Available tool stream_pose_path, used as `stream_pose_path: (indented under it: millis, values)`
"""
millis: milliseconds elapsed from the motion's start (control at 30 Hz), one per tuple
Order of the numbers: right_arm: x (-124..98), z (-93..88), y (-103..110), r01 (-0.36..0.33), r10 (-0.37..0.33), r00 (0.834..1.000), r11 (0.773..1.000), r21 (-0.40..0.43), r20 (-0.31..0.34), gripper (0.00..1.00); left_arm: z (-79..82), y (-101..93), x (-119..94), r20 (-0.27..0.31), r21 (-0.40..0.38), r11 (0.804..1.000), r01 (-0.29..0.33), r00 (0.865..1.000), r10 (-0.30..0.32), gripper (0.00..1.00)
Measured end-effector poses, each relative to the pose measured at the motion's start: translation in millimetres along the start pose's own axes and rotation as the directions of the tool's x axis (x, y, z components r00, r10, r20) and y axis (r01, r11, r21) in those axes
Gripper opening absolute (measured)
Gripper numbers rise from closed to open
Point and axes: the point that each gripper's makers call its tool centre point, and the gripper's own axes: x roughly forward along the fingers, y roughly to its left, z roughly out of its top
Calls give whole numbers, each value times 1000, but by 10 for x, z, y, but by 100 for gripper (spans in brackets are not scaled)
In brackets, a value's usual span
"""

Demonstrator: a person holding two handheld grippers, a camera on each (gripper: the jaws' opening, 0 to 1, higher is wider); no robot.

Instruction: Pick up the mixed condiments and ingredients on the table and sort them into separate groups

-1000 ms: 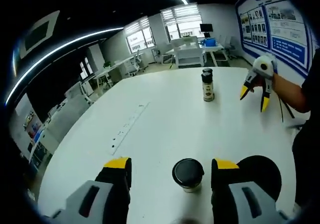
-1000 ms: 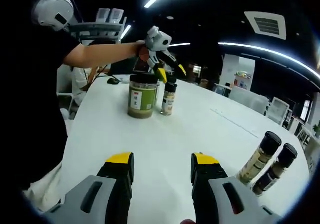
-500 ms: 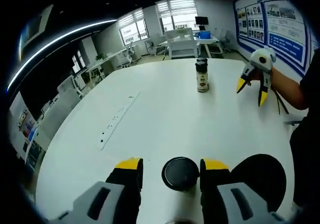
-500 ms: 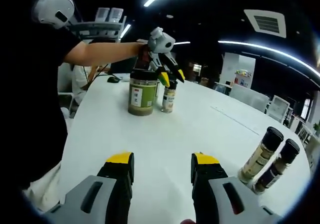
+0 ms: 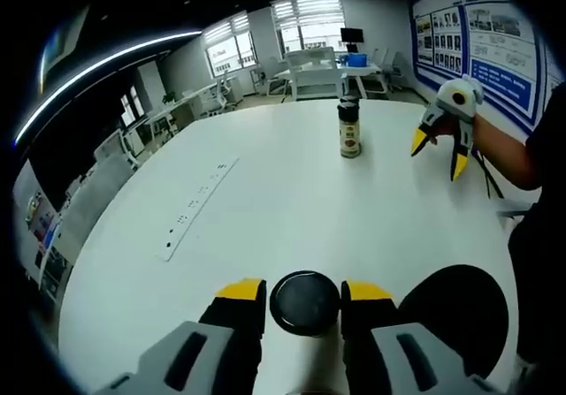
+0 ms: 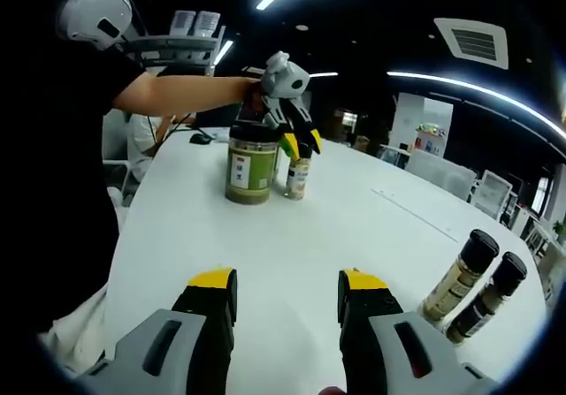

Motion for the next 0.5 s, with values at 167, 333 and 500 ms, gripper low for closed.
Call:
stream_pose_path:
  millis: [167,333,500]
  values:
    - [1,18,18,-2,2,1000,1000,-2,2,46,-4,7,2,-2,2,1000,14,1000,-14,33]
    - [-6,13,13,0,0,1000,1000,-4,-1,46,-5,-4,1,3,-9,1000,19,1000,-19,33]
    - [-10,14,4,3,-3,1000,1000,-2,5,46,-1,-21,-5,14,-29,1000,7,1000,-7,32]
